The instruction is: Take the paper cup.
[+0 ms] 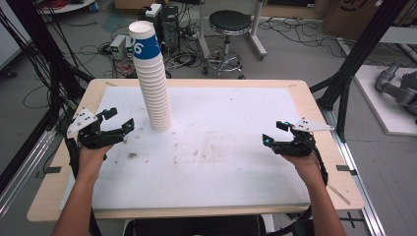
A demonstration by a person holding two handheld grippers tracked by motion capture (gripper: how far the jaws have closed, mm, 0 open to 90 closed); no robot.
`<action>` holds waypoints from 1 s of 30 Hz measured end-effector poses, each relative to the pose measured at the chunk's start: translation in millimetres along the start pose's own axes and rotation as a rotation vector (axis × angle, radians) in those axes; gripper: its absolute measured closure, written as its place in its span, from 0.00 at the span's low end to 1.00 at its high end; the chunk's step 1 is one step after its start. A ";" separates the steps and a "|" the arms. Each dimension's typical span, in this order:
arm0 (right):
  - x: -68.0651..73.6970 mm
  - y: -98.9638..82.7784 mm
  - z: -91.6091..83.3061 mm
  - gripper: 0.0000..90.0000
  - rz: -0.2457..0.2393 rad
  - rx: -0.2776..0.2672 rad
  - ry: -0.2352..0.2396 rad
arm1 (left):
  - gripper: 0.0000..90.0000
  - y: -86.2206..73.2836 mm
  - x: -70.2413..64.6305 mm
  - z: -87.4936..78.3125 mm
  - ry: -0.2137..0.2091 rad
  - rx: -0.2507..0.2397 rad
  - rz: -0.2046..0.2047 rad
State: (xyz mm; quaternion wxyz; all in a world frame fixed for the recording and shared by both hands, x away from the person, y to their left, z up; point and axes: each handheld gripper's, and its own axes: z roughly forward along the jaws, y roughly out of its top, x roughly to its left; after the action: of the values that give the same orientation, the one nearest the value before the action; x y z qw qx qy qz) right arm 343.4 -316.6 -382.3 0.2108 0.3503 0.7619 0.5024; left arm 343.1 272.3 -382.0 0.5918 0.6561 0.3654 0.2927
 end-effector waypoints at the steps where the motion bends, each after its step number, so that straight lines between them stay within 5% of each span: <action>1: 0.0 0.0 0.0 0.22 0.000 0.000 0.000 | 0.22 0.0 0.4 0.0 0.001 0.002 0.001; 12: 5.7 6.6 2.7 0.22 0.010 -0.023 0.037 | 0.22 -0.9 2.8 -0.3 0.002 0.008 -0.009; 16: 14.4 15.9 10.2 0.22 0.000 -0.035 0.087 | 0.22 -0.5 2.1 -1.8 -0.007 0.014 -0.007; 30: 49.9 103.7 73.6 0.22 -0.114 -0.064 0.265 | 0.22 -4.0 5.1 -1.8 -0.009 0.040 -0.011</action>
State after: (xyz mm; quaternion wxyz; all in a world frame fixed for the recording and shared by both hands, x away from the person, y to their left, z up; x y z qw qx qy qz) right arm 393.1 -208.0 -316.0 0.1477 0.2302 0.7854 0.5553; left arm 343.9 277.6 -386.0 0.5818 0.6671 0.3722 0.2792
